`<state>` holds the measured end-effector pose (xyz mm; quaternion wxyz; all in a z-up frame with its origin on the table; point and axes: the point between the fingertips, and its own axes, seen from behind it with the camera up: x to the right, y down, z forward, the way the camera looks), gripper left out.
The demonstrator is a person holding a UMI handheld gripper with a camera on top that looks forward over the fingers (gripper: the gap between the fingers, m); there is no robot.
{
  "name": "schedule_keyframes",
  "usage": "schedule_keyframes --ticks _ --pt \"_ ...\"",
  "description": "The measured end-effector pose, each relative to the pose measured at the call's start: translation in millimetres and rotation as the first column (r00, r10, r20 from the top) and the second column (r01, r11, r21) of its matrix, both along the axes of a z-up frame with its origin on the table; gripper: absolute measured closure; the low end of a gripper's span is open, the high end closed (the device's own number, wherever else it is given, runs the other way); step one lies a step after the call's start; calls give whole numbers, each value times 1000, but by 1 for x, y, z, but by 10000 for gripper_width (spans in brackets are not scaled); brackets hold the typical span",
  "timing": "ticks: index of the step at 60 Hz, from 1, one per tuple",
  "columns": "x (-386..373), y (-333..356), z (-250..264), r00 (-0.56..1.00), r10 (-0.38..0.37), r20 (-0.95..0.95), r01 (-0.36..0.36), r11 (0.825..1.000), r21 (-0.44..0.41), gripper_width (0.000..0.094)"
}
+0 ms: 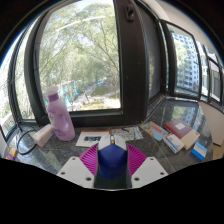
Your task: Arrange mouse
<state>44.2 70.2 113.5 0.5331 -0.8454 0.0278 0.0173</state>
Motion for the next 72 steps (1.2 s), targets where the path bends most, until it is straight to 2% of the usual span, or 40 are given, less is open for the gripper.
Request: schedule_keyframes --ticks 5,13,18,22,24,29,30,32,36,54,72 --pt "-20 -1 -57 999 37 -1 -37 994 -107 565" --pt "-33 -8 -112 998 65 16 -60 974 -217 514" --pt "-35 -13 -128 997 71 14 -65 963 -260 468" --pt "-36 -13 -126 997 76 29 -66 965 -255 414" --pt "-35 -15 -122 997 75 34 -64 964 -257 364" --pt "-37 -25 -106 997 67 37 -56 968 -246 86" --pt "-36 -28 -101 997 64 39 -53 969 -240 69" --pt "-35 -34 -88 997 55 46 -43 973 -228 107" --pt "-33 -53 -62 997 37 65 -23 980 -200 73" --pt "-42 -182 40 992 -18 123 32 993 -116 84" --pt "-59 -272 71 990 -34 138 45 996 -79 82"
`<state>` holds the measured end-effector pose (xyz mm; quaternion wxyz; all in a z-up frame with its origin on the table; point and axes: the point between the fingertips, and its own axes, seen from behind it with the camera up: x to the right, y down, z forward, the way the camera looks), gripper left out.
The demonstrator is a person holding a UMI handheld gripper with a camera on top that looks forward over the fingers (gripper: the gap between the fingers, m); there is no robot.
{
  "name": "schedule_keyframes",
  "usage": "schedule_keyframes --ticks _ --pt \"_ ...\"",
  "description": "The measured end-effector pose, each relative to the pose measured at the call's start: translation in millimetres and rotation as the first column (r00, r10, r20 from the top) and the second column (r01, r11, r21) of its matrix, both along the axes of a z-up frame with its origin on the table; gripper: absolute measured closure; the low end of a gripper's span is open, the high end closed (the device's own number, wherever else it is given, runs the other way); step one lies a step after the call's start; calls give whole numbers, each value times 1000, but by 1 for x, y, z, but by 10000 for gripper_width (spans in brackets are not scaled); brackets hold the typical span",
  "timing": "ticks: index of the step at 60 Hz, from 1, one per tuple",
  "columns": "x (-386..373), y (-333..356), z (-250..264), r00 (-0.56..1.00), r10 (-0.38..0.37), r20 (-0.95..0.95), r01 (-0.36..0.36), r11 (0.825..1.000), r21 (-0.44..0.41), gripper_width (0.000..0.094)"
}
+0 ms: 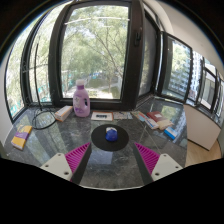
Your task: Arrange mouse
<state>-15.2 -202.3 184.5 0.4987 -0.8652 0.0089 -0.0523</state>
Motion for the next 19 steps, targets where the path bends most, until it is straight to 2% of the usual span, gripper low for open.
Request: schedule_keyframes --ticks 19 --pt "-17 -23 7 1000 17 7 -17 1000 17 82"
